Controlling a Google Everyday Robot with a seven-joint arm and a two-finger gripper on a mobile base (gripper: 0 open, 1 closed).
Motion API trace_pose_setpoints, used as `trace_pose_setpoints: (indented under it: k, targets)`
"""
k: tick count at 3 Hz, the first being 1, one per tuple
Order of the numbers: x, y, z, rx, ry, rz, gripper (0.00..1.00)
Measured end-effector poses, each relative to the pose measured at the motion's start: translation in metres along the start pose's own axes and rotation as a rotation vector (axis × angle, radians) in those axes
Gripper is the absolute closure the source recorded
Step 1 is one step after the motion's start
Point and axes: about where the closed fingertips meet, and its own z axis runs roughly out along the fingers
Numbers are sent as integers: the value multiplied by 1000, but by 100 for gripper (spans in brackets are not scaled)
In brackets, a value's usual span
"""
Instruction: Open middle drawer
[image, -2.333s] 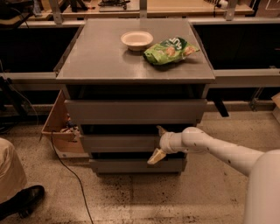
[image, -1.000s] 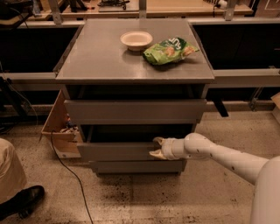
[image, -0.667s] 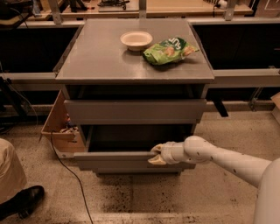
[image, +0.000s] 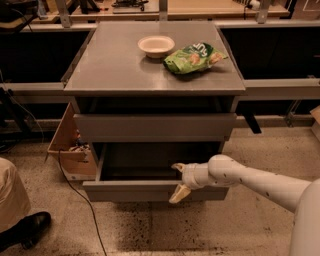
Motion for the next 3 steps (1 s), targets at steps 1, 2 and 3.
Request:
trace_pose_setpoints:
  k: [1, 2, 3]
  targets:
    - [-9, 10, 1, -49, 7, -25, 18]
    - [-14, 14, 5, -85, 10, -43, 34]
    - [-18, 18, 6, -109, 15, -54, 49]
